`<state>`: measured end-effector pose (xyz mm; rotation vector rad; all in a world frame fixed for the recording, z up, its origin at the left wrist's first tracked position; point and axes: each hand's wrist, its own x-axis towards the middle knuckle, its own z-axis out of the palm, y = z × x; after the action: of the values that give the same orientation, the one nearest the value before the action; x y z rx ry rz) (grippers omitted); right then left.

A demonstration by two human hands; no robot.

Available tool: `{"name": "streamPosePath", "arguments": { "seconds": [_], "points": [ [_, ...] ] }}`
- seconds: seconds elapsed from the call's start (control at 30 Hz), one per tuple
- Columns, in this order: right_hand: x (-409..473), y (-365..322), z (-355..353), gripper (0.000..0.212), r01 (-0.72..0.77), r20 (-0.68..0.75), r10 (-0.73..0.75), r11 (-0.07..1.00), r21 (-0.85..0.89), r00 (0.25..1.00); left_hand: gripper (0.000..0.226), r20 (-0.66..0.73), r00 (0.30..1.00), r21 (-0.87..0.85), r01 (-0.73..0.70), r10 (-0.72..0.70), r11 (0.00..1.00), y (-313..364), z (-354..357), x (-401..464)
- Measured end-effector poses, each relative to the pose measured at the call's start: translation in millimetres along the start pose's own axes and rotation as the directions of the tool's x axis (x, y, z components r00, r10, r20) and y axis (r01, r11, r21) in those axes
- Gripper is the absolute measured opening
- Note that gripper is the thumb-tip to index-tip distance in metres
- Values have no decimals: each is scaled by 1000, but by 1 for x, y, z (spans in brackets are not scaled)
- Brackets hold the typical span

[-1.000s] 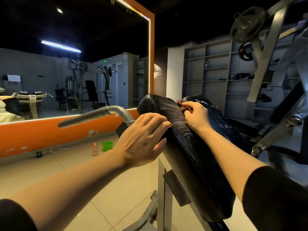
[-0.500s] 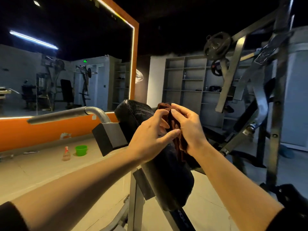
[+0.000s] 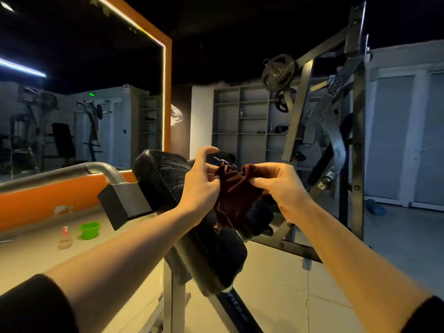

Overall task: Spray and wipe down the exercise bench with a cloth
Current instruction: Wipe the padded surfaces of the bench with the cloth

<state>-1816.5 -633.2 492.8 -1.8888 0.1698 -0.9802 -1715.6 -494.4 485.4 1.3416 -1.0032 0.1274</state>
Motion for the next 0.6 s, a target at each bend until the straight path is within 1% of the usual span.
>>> {"name": "streamPosePath", "arguments": {
  "seconds": [0.07, 0.1, 0.13, 0.17, 0.2, 0.23, 0.27, 0.3, 0.33, 0.37, 0.4, 0.47, 0.5, 0.53, 0.6],
  "points": [
    [-1, -1, -8, 14, -23, -80, 23, 1000, 4, 997, 45, -16, 1000, 69, -1, 2, 998, -2, 1, 4],
    [0, -2, -11, 10, -39, -117, 40, 999, 16, 992, 39, 3, 1000, 118, -5, 5, 993, -2, 1, 5],
    [1, -2, -14, 7, -51, -149, 55, 998, 29, 987, 32, 54, 998, 153, -26, 18, 988, -2, 3, 5],
    [2, -3, -16, 5, -56, -176, 61, 998, 34, 982, 29, 134, 990, 161, -52, 31, 986, 0, 6, 2],
    [3, -4, -16, 3, -52, -200, 56, 998, 24, 978, 38, 220, 975, 156, -73, 37, 985, 1, 10, -1],
    [3, -5, -15, 2, -40, -222, 37, 999, -11, 974, 52, 294, 955, 147, -79, 33, 986, 3, 16, -3],
    [3, -6, -12, 3, -24, -236, 8, 998, -65, 972, 63, 337, 941, 147, -86, 32, 985, 5, 22, -6],
    [2, -9, -9, 7, -1, -239, -30, 992, -129, 971, 68, 342, 938, 140, -104, 51, 985, 7, 28, -7],
    [1, -12, -5, 12, 23, -234, -62, 986, -167, 970, 67, 323, 944, 125, -121, 75, 985, 8, 32, -7],
    [0, -14, -4, 16, 50, -220, -85, 986, -160, 972, 64, 291, 953, 99, -123, 89, 988, 10, 34, -7],
    [-1, -17, -4, 19, 74, -199, -93, 992, -101, 976, 61, 261, 962, 58, -103, 84, 993, 11, 34, -6],
    [-2, -21, -9, 19, 71, -148, -62, 996, 55, 987, 54, 217, 976, -60, 8, 5, 998, 14, 27, -2],
    [-1, -23, -12, 20, 65, -114, -56, 995, 77, 992, 51, 214, 976, -133, 71, -41, 989, 15, 22, 0],
    [-1, -23, -14, 25, 51, -63, -47, 997, 59, 997, 48, 216, 974, -189, 110, -67, 976, 16, 18, 2],
    [-1, -23, -12, 43, -5, 98, -1, 998, 62, 995, 40, 205, 977, -227, 109, -62, 968, 17, 11, 3]
  ]
}}
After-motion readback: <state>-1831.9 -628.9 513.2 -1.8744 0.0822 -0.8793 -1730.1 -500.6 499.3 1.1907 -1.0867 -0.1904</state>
